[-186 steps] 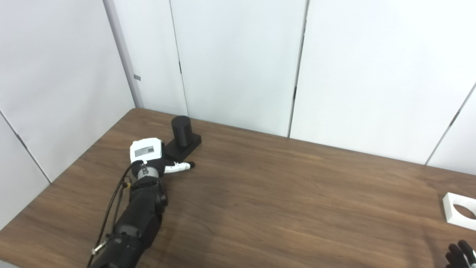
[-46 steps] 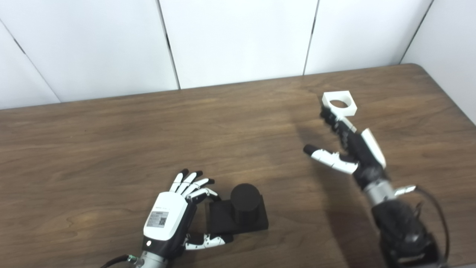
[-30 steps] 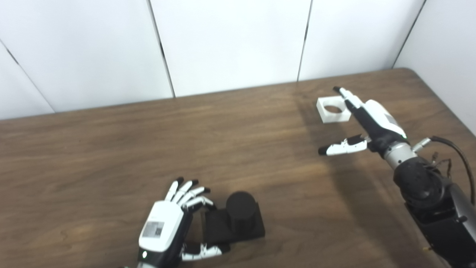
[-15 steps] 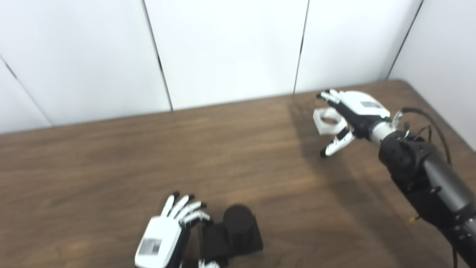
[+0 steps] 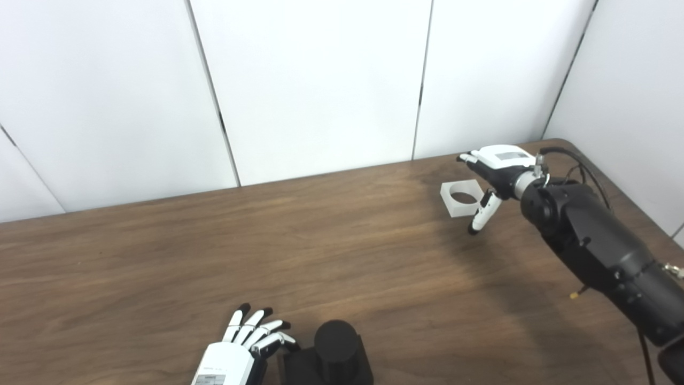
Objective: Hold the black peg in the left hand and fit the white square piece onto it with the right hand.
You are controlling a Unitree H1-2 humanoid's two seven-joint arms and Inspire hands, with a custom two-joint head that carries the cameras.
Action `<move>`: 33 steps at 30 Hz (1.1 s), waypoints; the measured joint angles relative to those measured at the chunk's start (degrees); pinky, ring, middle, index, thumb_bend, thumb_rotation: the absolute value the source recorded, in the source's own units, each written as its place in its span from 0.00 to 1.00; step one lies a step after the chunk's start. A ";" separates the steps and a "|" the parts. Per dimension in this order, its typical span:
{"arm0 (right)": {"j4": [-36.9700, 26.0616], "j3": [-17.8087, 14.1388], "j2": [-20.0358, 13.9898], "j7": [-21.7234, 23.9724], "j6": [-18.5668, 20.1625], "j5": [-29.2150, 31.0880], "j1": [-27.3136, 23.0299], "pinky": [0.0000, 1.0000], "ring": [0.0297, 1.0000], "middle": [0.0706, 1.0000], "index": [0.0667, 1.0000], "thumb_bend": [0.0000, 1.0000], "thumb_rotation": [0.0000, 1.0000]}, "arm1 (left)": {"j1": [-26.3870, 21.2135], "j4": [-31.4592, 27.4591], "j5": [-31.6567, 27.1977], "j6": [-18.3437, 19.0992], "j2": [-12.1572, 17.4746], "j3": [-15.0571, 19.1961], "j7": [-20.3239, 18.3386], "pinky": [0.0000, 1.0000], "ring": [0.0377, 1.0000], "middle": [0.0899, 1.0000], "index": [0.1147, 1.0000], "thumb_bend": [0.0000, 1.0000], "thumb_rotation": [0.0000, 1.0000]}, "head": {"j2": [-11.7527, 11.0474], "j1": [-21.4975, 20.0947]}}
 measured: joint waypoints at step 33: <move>9.57 1.28 -0.16 -3.11 -3.78 -0.44 -3.73 1.00 1.00 0.99 0.85 0.88 0.22 | 0.83 -0.51 0.80 0.93 -0.40 -0.33 0.88 1.00 0.88 0.75 0.42 0.52 0.05 | 1.05 1.23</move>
